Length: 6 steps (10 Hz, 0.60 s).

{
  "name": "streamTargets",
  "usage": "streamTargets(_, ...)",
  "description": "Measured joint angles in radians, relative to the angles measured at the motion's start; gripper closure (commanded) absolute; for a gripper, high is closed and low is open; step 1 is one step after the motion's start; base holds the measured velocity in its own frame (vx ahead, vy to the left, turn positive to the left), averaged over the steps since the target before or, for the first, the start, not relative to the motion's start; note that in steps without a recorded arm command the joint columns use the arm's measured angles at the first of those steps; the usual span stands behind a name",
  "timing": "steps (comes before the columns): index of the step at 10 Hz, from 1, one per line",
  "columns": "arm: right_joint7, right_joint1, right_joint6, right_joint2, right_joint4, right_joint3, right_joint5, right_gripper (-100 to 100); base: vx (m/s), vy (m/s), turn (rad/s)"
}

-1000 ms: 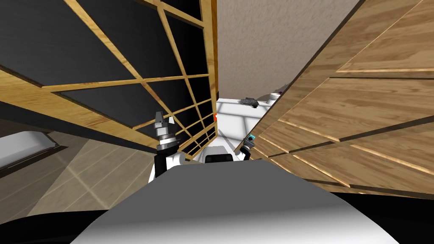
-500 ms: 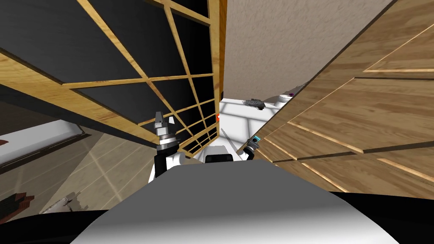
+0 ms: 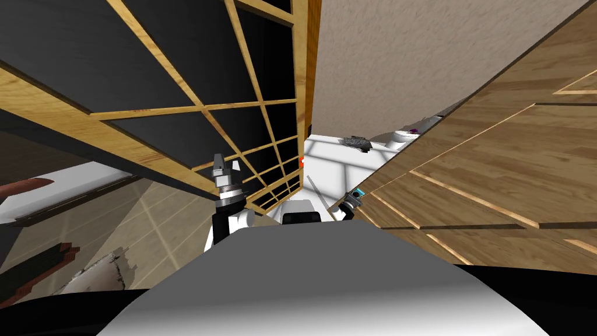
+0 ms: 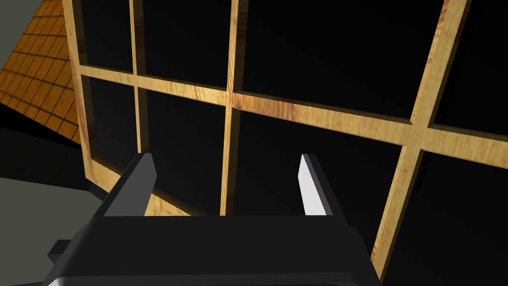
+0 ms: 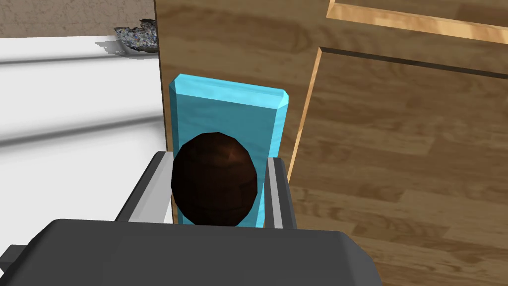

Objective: Push the door open

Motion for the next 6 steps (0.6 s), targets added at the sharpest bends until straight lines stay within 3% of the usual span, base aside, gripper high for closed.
streamTargets(2, -0.012, 0.004, -0.015, -0.013, 0.015, -0.032, -0.02, 100, 0.038, -0.064, 0.105)
streamTargets(4, 0.01, 0.008, -0.017, -0.004, -0.008, -0.056, -0.036, 100, 0.031, -0.045, 0.149)
streamTargets(6, -0.013, -0.007, -0.033, -0.027, 0.036, -0.082, -0.05, 100, 0.024, -0.035, 0.023)
